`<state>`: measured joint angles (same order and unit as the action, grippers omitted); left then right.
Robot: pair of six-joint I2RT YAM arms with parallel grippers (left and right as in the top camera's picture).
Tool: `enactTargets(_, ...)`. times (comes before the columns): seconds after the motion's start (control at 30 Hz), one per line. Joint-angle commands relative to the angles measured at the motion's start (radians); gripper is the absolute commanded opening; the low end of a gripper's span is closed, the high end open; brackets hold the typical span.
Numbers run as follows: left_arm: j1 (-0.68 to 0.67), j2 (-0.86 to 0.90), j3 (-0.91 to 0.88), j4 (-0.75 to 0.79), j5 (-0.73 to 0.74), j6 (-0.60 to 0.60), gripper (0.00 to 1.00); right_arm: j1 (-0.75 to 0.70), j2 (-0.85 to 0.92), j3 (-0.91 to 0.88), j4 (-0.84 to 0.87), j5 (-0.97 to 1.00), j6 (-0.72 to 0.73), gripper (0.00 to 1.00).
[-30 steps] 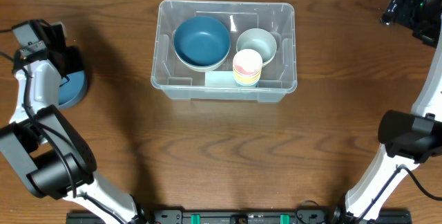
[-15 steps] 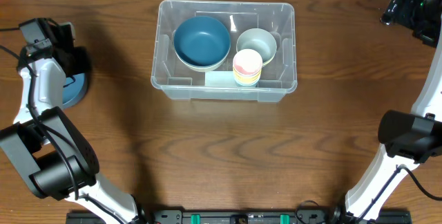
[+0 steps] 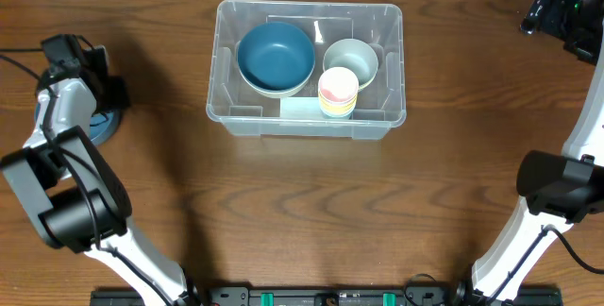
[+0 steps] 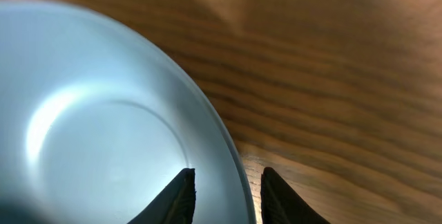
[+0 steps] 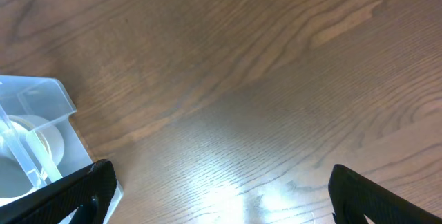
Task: Pack container
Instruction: 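Grasp the rim of the last teal bowl with the left gripper, then carry the teal bowl into the container and stack it on the bowls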
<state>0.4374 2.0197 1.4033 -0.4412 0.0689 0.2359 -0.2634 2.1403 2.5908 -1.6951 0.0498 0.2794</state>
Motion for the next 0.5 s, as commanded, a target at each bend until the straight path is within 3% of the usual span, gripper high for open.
enactTargets(0.0, 0.005, 0.026, 0.005, 0.010, -0.022, 0.007, 0.20, -0.005, -0.003, 0.013, -0.003, 0.010, -0.012, 0.99)
enactTargets(0.07, 0.005, 0.026, 0.005, 0.017, -0.022, 0.006, 0.06, -0.005, -0.003, 0.013, -0.003, 0.010, -0.012, 0.99)
enactTargets(0.27, 0.003, 0.020, 0.005, -0.004, -0.021, -0.004, 0.06, -0.005, -0.003, 0.013, -0.003, 0.010, -0.011, 0.99)
enactTargets(0.47, 0.003, -0.073, 0.007, -0.006, 0.061, -0.110, 0.06, -0.005, -0.003, 0.013, -0.003, 0.010, -0.011, 0.99)
